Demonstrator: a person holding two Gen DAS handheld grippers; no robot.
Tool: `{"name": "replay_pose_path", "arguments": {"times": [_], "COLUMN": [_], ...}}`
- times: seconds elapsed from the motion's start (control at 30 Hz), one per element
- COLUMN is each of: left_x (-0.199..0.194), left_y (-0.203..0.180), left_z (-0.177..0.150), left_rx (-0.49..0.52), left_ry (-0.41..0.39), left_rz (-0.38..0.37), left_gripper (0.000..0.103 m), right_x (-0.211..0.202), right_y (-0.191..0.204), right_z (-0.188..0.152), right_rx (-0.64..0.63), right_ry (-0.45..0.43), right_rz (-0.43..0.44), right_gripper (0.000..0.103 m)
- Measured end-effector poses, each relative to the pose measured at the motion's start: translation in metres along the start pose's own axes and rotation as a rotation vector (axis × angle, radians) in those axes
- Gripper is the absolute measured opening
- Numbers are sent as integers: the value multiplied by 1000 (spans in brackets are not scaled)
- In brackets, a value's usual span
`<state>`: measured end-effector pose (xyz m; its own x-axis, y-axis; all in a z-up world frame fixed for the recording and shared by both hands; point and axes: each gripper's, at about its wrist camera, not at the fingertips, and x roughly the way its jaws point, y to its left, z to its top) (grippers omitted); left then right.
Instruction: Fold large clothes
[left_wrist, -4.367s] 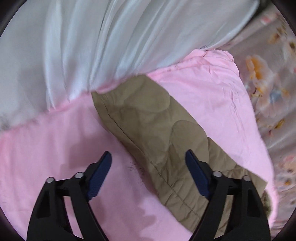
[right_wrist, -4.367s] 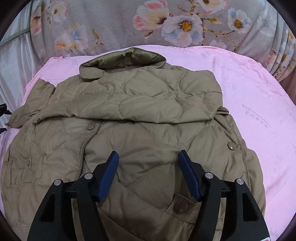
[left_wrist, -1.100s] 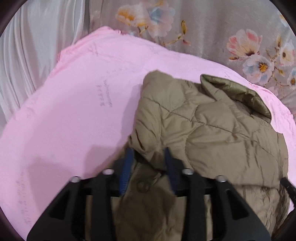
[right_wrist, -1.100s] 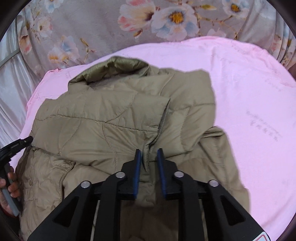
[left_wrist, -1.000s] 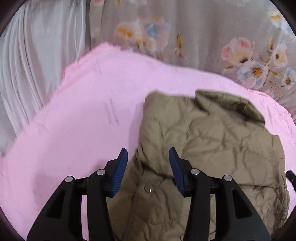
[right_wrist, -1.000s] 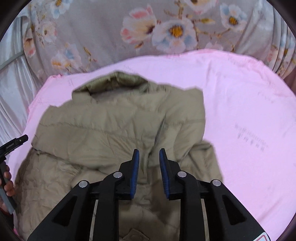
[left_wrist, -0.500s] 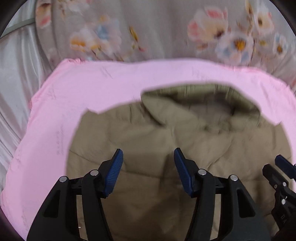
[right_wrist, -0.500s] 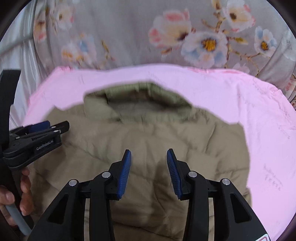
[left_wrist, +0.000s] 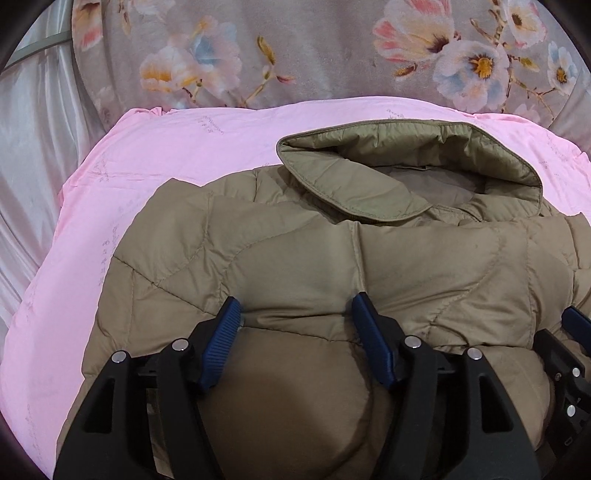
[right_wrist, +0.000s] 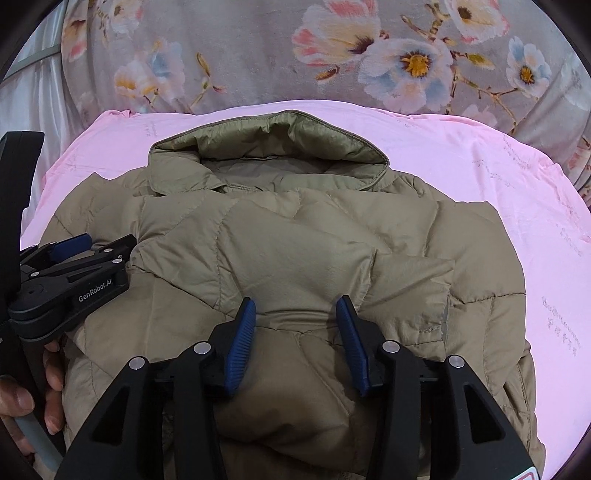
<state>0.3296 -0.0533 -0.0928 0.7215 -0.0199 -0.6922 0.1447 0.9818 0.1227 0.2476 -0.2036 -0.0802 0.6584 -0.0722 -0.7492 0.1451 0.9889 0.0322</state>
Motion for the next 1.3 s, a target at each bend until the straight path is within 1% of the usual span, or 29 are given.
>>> {"name": "replay_pose_path", "arguments": {"times": [0.4, 0.7, 0.93, 1.17, 1.3], "left_x": [1, -7, -31, -62, -76], "left_y": [-2, 0, 4, 10, 14], "left_z": [0, -7, -32, -64, -77], "left_rx": [17, 14, 10, 14, 13], "left_ry": [9, 0, -5, -10, -13], "left_rz": [22, 20, 7, -8, -17], "left_gripper": [63, 64, 64, 64, 65], "right_x": [2, -4, -26, -61, -74], "right_y": [-2, -5, -3, 3, 5], "right_z": [1, -8, -30, -65, -77], "right_rx": [11, 43, 61, 77, 79], "right_ry": [4, 1, 3, -2, 1], "right_rz": [4, -7, 0, -6, -2], "right_gripper": [48, 48, 48, 48, 49]}}
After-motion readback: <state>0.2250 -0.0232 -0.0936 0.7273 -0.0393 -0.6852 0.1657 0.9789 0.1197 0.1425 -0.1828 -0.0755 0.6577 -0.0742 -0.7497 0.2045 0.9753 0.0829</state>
